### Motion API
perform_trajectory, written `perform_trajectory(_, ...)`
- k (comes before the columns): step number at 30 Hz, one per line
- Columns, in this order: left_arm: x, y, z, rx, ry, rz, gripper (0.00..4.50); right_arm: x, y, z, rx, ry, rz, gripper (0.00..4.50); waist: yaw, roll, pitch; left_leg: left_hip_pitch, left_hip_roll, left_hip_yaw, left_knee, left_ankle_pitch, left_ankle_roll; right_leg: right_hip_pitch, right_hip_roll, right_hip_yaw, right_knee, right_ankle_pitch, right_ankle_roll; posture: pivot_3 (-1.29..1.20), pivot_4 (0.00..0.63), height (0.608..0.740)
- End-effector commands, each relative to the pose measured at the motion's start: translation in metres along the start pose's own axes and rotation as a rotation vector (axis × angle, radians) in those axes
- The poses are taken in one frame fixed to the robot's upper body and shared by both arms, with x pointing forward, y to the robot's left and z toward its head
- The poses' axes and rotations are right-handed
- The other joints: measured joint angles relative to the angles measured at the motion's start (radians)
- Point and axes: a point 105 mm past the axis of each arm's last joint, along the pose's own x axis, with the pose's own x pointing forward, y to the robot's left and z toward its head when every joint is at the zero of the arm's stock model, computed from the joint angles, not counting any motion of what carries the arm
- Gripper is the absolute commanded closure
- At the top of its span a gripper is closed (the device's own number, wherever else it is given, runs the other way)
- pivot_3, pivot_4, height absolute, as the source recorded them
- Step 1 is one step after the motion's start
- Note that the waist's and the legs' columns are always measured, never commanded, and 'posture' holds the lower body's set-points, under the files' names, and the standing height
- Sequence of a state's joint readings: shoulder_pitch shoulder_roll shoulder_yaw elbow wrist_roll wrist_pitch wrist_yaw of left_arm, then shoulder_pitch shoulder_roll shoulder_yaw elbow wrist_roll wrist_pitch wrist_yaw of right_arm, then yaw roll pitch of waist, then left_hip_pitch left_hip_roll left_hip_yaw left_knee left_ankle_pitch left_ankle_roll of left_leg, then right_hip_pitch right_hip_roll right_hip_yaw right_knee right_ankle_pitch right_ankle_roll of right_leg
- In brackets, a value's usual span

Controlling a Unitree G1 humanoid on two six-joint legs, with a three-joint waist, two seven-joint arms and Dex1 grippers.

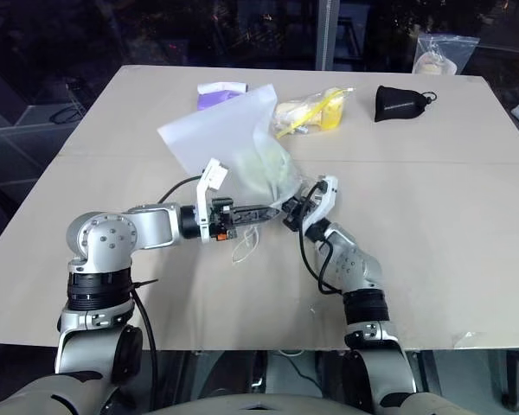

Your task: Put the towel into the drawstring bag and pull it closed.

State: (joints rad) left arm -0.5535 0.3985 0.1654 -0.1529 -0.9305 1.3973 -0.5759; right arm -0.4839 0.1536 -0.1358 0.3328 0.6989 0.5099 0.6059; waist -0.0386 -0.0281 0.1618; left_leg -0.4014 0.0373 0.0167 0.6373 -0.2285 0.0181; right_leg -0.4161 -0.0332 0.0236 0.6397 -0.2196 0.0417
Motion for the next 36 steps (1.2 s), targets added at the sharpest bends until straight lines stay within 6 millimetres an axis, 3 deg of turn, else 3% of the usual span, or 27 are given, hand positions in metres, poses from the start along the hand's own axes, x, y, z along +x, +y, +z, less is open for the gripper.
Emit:
perform_trajectory(1, 0.002, -0.017, -0.001, 0.018, 0.004, -0.064, 4.50, 0.032, 0.030, -0.008, 0.003, -0.005, 0.116, 4.50, -0.001, 0.000, 0.000, 0.000, 0.000, 0.000, 0.000, 0.000, 0.000, 0.000, 0.000, 0.000, 0.000, 0.000, 0.000, 0.00, 0.150, 0.740)
perform_trajectory(6, 0.002, -0.017, -0.001, 0.011, -0.003, -0.057, 4.50, 0.040, 0.023, -0.023, -0.109, 0.059, 0.058, 4.50, -0.006, 0.000, 0.000, 0.004, 0.000, 0.000, 0.000, 0.000, 0.000, 0.001, 0.002, 0.001, 0.002, 0.000, 0.000, 0.00, 0.150, 0.740)
perform_trajectory(9, 0.002, -0.009, 0.002, 0.024, -0.020, -0.011, 4.50, 0.033, 0.004, -0.030, -0.260, 0.116, -0.035, 4.50, -0.006, 0.000, 0.000, 0.005, 0.001, 0.000, 0.000, 0.000, 0.000, 0.001, 0.003, 0.001, 0.003, 0.000, 0.000, 0.00, 0.150, 0.740)
perform_trajectory(13, -0.002, 0.009, 0.006, 0.081, -0.039, 0.076, 4.50, 0.007, -0.013, -0.010, -0.353, 0.077, -0.113, 2.60, 0.000, 0.000, 0.000, 0.004, 0.001, 0.000, 0.001, 0.001, -0.001, 0.001, 0.003, 0.000, 0.003, 0.001, -0.001, 0.00, 0.150, 0.740)
perform_trajectory(15, -0.004, 0.017, 0.012, 0.129, -0.074, 0.101, 4.50, -0.004, -0.013, -0.001, -0.415, 0.073, -0.132, 1.63, 0.001, 0.000, 0.000, 0.003, 0.000, 0.000, 0.000, 0.001, -0.001, 0.001, 0.001, 0.001, 0.002, 0.001, -0.001, 0.00, 0.150, 0.740)
perform_trajectory(16, -0.005, 0.019, 0.014, 0.146, -0.088, 0.102, 4.50, -0.008, -0.011, 0.001, -0.436, 0.078, -0.130, 1.45, 0.002, 0.000, 0.000, 0.002, 0.000, 0.000, 0.000, 0.001, -0.001, 0.001, 0.000, 0.001, 0.002, 0.001, -0.001, 0.00, 0.150, 0.740)
perform_trajectory(17, -0.007, 0.024, 0.016, 0.152, -0.086, 0.113, 4.50, -0.015, -0.006, 0.004, -0.478, 0.098, -0.113, 0.86, 0.003, 0.000, 0.000, 0.002, 0.000, 0.000, 0.000, 0.001, -0.001, 0.000, -0.001, 0.002, 0.001, 0.001, -0.001, 0.00, 0.150, 0.740)
perform_trajectory(23, -0.019, 0.040, 0.035, 0.230, -0.080, 0.141, 4.50, -0.049, 0.020, 0.012, -0.742, 0.218, -0.087, 0.86, 0.003, 0.000, 0.000, -0.007, -0.002, 0.002, 0.000, 0.001, -0.002, -0.007, -0.002, 0.001, -0.001, 0.000, 0.000, 0.00, 0.150, 0.740)
perform_trajectory(26, -0.028, 0.046, 0.043, 0.338, -0.051, 0.157, 4.50, -0.051, -0.002, 0.035, -0.921, 0.237, -0.270, 0.86, -0.002, 0.000, 0.000, -0.013, -0.001, 0.003, 0.002, 0.001, -0.002, -0.015, 0.000, 0.001, 0.002, 0.000, 0.000, 0.00, 0.150, 0.740)
perform_trajectory(30, -0.035, 0.052, 0.053, 0.434, -0.024, 0.173, 4.50, -0.035, -0.021, 0.051, -0.964, 0.231, -0.363, 0.86, -0.001, 0.000, 0.001, -0.012, 0.000, 0.003, 0.002, 0.001, -0.002, -0.016, 0.004, 0.001, 0.004, 0.000, -0.001, 0.00, 0.150, 0.740)
perform_trajectory(36, -0.034, 0.055, 0.063, 0.522, -0.005, 0.178, 4.50, 0.019, -0.050, 0.047, -0.982, 0.316, -0.399, 0.86, -0.004, -0.001, 0.001, -0.014, 0.000, 0.005, 0.003, 0.001, -0.001, -0.016, 0.004, 0.002, 0.003, 0.001, -0.001, 0.00, 0.150, 0.740)
